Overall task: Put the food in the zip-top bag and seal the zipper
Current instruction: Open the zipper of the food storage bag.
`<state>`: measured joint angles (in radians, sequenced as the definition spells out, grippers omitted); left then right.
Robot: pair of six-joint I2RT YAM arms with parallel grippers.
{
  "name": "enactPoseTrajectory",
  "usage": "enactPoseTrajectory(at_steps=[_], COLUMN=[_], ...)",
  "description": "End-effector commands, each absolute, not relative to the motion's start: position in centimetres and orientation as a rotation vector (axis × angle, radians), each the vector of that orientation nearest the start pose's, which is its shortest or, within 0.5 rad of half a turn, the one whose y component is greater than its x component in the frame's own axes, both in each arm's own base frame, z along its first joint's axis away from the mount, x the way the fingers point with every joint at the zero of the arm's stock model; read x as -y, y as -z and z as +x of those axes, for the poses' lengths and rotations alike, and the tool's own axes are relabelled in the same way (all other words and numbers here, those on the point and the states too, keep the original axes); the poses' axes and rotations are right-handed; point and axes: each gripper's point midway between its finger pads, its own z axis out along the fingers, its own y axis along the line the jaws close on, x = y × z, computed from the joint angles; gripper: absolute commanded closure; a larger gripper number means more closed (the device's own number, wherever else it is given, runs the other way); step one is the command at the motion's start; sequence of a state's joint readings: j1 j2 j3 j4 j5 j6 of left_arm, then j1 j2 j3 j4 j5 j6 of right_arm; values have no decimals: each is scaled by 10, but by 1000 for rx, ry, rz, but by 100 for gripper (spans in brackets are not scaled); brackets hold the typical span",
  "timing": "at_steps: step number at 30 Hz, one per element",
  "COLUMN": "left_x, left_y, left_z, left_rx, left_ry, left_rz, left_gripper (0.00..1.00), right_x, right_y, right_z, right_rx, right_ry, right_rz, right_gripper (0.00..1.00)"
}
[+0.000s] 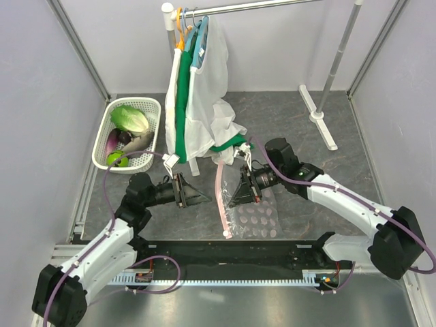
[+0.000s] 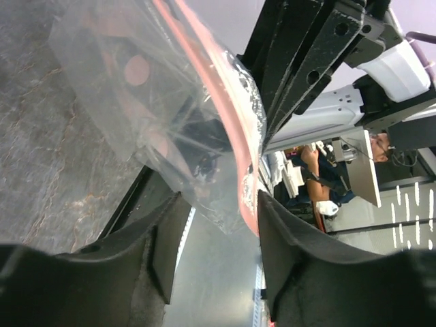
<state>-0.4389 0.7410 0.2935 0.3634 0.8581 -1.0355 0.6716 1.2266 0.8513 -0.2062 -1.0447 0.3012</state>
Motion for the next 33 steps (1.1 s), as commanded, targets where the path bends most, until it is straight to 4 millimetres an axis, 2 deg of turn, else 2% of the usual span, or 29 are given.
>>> enactPoseTrajectory(at_steps=[1,5,17,25,28,30,33], left_x=[241,243,250,256,258,259,260], left_y=[-225,-230,-229,-234,-238,-240,-243], left_z=[148,147,153,148,147,146,146], left_rx=[-1841,-1821,-1847,-1839,-1828,-1823,-1818], left_ry=[1776,1799,1840,1903,1916,1923,1931], left_rz=[194,213,166,183,198,201,202], left_gripper=[50,54,55,57,62,76,84], right_x=[-308,-311,-313,-315,-316,-316,-316], right_y=[-229,-228,-235,-234,-234,-234,-232], right_z=[128,123,123,126,127,127,127], right_rx=[-1914,-1915,-1889,-1887,-1886,-1884,-1893], right_ry=[-1650,-1660,-1663,-1657,-1658,-1658,-1659], right_rz=[-1145,-1163,-1177,-1179,-1177,-1178,-1173], right_gripper=[100,100,100,100,100,100,100])
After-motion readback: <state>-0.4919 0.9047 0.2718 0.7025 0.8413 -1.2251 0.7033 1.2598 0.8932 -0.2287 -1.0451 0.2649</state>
